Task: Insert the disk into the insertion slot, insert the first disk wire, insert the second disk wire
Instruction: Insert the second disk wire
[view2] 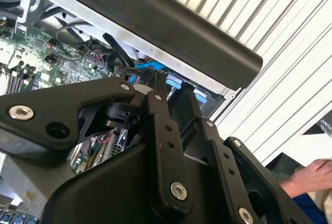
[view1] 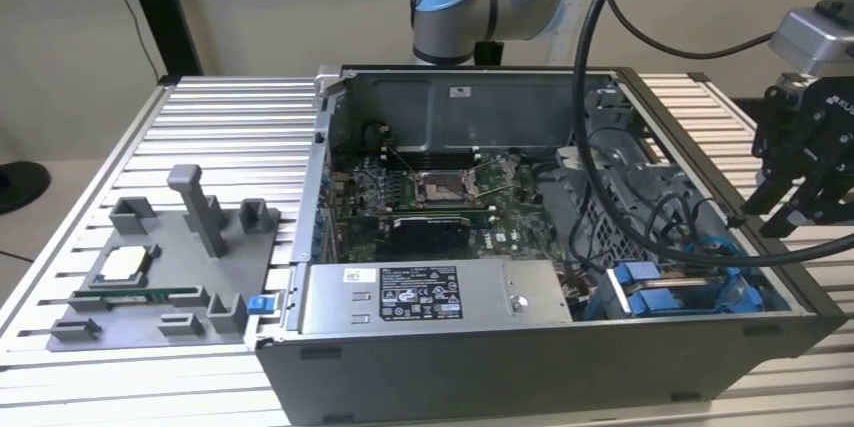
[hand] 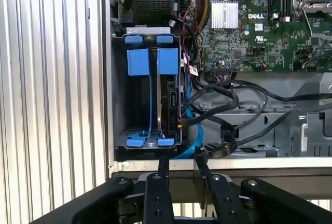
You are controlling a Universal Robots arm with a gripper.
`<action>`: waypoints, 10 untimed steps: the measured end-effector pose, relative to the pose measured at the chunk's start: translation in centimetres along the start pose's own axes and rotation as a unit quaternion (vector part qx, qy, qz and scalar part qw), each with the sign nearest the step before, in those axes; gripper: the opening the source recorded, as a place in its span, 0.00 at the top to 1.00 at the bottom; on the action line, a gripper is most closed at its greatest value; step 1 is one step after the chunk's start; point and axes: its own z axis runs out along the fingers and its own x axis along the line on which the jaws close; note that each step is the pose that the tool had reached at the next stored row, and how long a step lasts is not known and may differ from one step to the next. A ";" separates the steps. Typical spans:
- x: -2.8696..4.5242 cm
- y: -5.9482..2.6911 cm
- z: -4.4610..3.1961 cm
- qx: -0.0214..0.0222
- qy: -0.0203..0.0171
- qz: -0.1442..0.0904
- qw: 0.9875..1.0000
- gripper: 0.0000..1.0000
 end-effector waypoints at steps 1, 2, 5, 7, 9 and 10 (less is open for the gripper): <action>0.00 -0.01 0.00 -0.002 0.000 0.000 1.000 0.00; 0.00 -0.05 0.01 -0.006 0.000 0.000 1.000 0.00; -0.01 -0.25 0.11 -0.009 -0.001 -0.003 1.000 0.00; -0.01 -0.30 0.25 -0.009 -0.003 -0.005 1.000 0.00; 0.00 -0.33 0.34 -0.009 -0.008 -0.008 1.000 0.00; -0.01 -0.35 0.39 -0.009 -0.011 -0.009 1.000 0.00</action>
